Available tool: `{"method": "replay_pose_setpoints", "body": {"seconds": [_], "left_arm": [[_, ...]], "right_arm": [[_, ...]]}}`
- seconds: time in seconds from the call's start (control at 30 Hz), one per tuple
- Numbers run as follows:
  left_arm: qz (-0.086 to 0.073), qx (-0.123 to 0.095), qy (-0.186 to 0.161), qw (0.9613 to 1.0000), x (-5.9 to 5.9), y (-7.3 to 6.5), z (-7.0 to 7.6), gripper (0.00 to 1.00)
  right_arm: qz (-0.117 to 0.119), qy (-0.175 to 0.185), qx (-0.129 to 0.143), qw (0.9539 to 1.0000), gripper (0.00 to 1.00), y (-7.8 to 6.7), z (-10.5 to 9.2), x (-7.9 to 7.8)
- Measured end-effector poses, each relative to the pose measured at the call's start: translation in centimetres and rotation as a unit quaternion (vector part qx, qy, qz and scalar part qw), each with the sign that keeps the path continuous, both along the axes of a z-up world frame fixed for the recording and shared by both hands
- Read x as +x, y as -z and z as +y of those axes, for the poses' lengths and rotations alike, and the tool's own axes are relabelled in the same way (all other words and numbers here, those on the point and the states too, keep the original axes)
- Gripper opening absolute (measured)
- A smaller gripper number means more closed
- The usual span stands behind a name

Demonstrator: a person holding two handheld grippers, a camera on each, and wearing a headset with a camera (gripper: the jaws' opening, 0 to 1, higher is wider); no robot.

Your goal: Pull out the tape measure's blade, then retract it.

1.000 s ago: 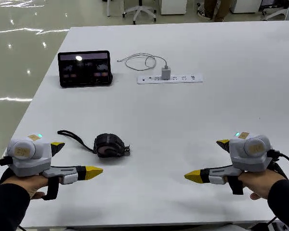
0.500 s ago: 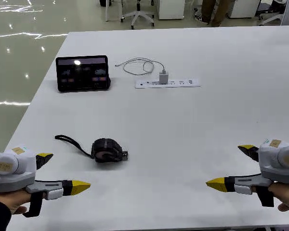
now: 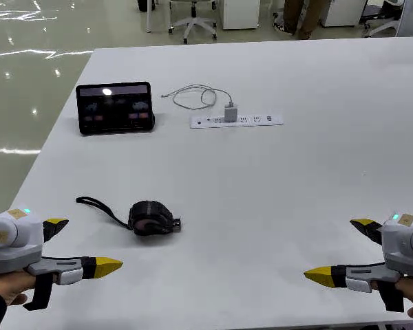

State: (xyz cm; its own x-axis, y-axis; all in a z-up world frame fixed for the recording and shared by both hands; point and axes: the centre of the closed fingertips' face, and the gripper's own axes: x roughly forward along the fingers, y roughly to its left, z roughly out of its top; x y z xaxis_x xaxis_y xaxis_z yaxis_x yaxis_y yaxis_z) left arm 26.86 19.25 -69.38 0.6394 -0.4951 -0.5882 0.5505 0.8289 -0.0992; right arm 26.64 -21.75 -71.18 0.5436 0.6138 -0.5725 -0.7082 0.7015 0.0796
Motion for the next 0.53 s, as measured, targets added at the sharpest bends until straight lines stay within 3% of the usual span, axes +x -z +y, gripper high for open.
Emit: {"method": "replay_pose_setpoints", "body": {"seconds": [0.13,0.53], "left_arm": [[0.003,-0.007,0.005,1.0000,-0.14,0.06,-0.13,1.00],[0.010,-0.006,0.007,0.9999,-0.24,0.54,0.43,1.00]], "right_arm": [[-0.002,-0.006,-0.011,0.9999,1.00,0.35,0.08,-0.17],[-0.001,-0.002,-0.010,0.9999,1.00,0.21,0.27,0.12]]}}
